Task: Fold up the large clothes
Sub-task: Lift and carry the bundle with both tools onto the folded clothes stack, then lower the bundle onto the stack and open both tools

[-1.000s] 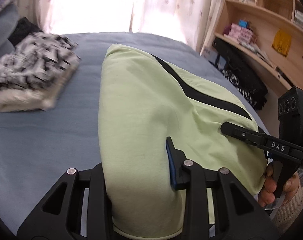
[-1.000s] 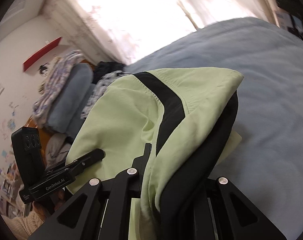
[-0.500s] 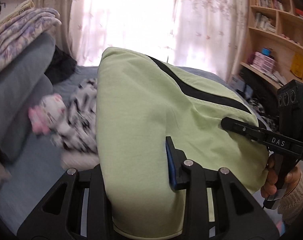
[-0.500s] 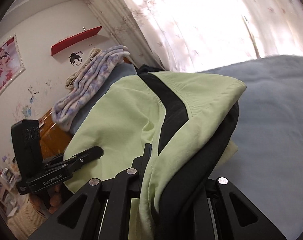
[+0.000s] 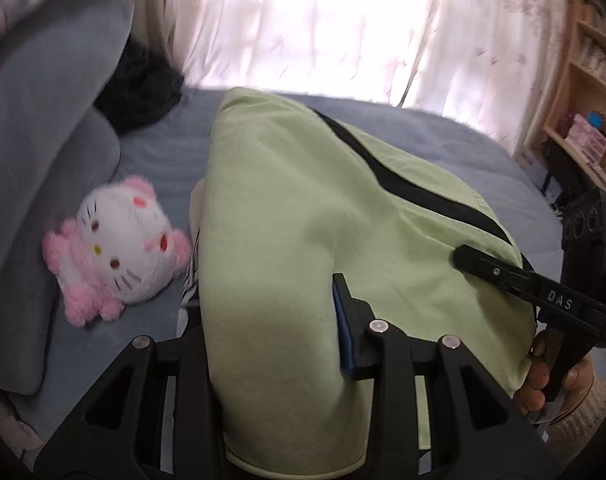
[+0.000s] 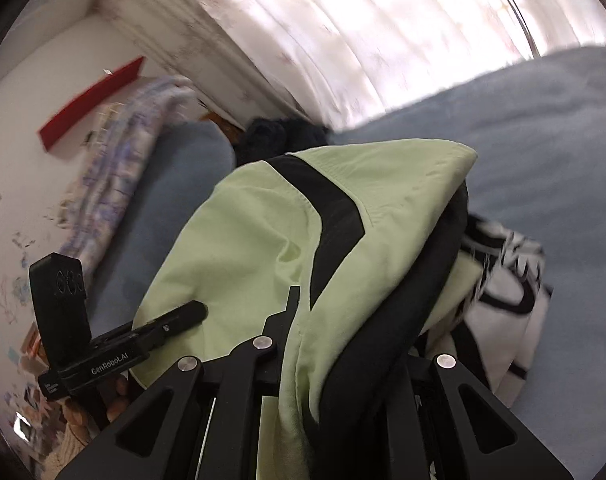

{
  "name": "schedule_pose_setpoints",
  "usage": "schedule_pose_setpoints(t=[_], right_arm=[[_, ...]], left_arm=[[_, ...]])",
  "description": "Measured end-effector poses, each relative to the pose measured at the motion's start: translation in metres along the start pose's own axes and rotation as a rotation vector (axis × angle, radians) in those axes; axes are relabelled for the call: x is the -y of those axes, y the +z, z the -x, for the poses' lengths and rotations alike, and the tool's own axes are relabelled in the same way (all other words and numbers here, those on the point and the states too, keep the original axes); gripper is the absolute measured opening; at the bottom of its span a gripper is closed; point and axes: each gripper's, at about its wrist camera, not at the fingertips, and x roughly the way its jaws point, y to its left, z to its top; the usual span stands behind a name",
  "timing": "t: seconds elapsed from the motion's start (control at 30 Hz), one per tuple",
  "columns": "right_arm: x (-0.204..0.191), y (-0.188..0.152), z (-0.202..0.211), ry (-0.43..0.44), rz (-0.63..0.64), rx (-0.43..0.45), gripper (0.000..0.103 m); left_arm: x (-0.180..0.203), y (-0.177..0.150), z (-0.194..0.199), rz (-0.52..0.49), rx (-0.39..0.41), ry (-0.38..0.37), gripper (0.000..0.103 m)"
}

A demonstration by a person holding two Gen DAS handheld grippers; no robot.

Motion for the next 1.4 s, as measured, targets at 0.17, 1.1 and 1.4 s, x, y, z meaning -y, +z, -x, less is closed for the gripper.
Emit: schedule_pose_setpoints(t=[0.17,1.1,1.4], right_arm=[[0.033,-0.028,-0.040,-0.053,0.064,-0.014,0.021],[0.088,0.069,-0.229,-0.315,0.214,-0.035,0.048],[0.121,0.072,-0.281,-0.311,0.215,-0.062,0.048]], left_arm=[[-0.036,-0.020,-0.039,0.117,0.037,0.044,0.075],[0.002,0.036,-0.067,0.084,0.044,0.369,0.045],[-0.006,0.027,-0.092,0.122,0.013,0.364,0.047]])
